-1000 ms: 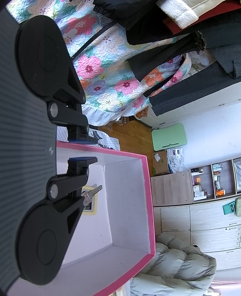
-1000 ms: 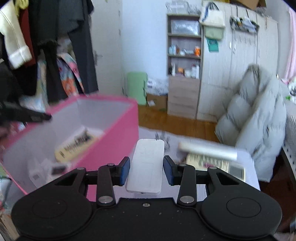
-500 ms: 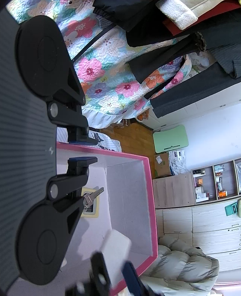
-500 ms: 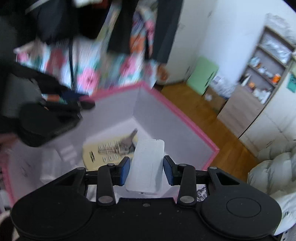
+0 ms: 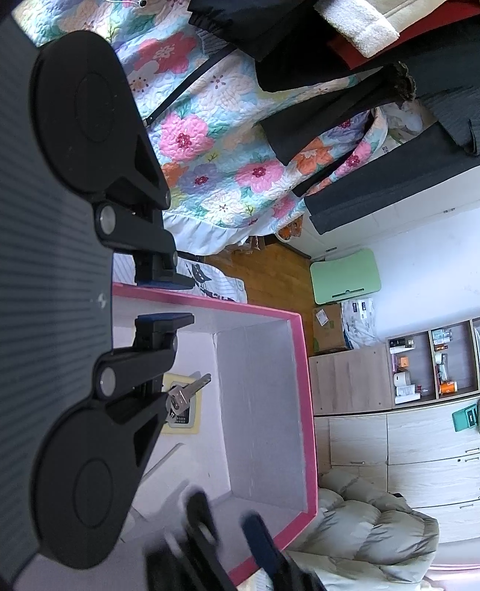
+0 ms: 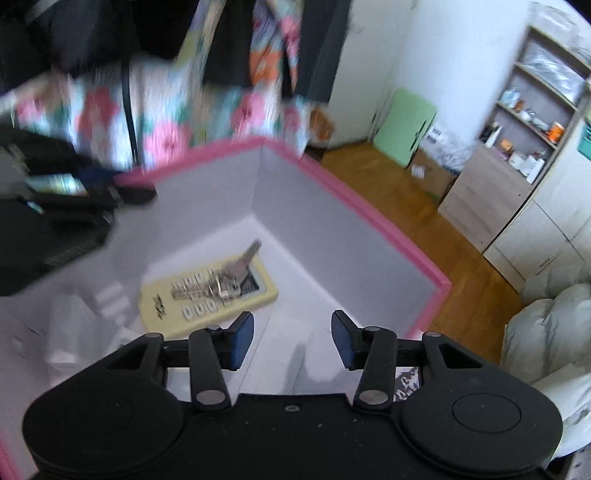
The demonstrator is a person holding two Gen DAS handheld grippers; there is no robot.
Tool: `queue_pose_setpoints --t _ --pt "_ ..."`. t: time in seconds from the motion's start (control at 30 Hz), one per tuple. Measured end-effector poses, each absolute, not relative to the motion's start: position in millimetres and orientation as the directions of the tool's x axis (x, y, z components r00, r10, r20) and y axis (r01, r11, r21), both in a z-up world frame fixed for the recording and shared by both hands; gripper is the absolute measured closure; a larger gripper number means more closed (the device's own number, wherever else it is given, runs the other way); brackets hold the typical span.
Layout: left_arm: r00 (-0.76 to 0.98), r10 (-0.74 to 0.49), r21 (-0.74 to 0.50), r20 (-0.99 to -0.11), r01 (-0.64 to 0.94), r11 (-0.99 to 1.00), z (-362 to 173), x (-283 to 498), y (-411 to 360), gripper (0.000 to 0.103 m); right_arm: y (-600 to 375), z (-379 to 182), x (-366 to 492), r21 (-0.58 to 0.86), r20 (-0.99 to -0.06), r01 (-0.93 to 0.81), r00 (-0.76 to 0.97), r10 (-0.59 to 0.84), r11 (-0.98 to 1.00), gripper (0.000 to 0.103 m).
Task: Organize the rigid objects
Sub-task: 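Return the right tool to the bed and grasp the small white plug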
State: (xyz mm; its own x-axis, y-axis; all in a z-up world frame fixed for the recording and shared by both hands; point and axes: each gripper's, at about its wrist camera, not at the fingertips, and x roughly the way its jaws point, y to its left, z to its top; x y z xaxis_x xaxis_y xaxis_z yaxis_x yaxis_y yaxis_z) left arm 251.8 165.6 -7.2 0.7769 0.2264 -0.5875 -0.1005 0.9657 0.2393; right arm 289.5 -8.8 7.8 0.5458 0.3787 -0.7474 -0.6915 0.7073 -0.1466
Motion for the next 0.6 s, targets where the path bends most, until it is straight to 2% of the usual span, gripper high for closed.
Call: queue_pose_setpoints --t 0.13,0.2,0.6 --pt "0.776 0.242 0.262 -0.582 -0.103 0.96 -8 250 163 0.092 -54 39 263 -0.079 -0.671 -0.661 0.589 0.45 0.746 0.047" --pt "0.778 0.243 0.257 -0.579 -0.109 0.96 -7 251 163 0.092 -80 48 250 -0.033 -0.657 -0.631 0.599 0.459 0.775 0.04" --pt "0.772 0.251 0.269 -0.584 -0.107 0.957 -8 253 156 0.092 -219 -11 185 0.034 -0.734 -0.448 0.596 0.327 0.893 0.04"
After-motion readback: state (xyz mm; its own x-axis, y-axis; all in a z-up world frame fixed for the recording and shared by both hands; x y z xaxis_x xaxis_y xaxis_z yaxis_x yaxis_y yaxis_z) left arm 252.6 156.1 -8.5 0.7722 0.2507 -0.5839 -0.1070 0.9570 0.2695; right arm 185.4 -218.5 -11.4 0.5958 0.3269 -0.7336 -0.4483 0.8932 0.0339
